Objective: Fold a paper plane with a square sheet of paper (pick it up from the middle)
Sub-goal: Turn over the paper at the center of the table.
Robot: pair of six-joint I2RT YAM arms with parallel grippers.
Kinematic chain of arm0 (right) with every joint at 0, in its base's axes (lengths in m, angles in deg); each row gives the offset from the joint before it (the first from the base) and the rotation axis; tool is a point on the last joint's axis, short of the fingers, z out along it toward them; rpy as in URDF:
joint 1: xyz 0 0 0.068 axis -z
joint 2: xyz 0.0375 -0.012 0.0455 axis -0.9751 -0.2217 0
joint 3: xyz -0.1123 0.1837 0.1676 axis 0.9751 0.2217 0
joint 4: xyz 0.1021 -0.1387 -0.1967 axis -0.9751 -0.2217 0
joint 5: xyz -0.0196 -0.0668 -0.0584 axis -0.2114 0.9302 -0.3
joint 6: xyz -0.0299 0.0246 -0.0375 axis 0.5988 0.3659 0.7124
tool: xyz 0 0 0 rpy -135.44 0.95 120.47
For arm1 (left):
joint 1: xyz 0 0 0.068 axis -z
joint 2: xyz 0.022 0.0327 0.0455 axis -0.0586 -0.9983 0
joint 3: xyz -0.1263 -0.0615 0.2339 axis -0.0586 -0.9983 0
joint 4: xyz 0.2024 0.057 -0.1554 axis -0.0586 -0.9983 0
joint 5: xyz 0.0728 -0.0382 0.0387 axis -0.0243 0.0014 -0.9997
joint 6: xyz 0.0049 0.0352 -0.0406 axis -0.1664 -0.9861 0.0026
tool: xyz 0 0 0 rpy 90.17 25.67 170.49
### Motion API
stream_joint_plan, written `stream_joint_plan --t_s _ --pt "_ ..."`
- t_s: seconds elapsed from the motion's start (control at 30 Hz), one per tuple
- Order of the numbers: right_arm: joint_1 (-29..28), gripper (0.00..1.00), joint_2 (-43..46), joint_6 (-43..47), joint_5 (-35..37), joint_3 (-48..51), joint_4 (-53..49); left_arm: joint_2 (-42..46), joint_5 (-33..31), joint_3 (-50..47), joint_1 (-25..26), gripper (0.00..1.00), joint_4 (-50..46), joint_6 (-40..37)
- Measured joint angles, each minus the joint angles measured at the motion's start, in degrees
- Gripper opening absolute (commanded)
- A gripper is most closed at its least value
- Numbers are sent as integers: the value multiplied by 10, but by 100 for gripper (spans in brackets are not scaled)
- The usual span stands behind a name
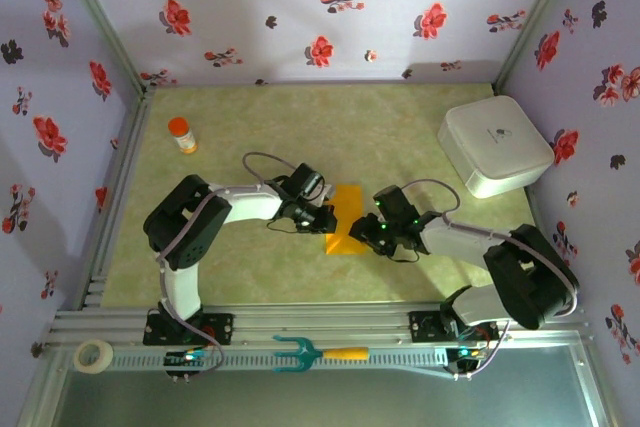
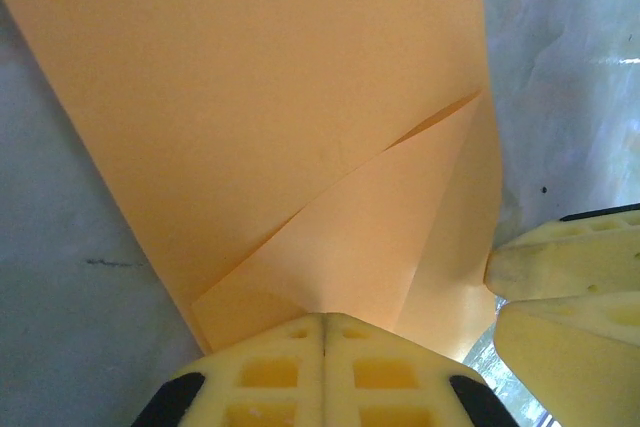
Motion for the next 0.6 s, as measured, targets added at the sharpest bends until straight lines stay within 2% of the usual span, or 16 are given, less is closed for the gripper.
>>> stream_joint_plan --t_s 0.6 --pt "5 52 -44 12 -9 -45 37 0 -3 -4 2 3 11 3"
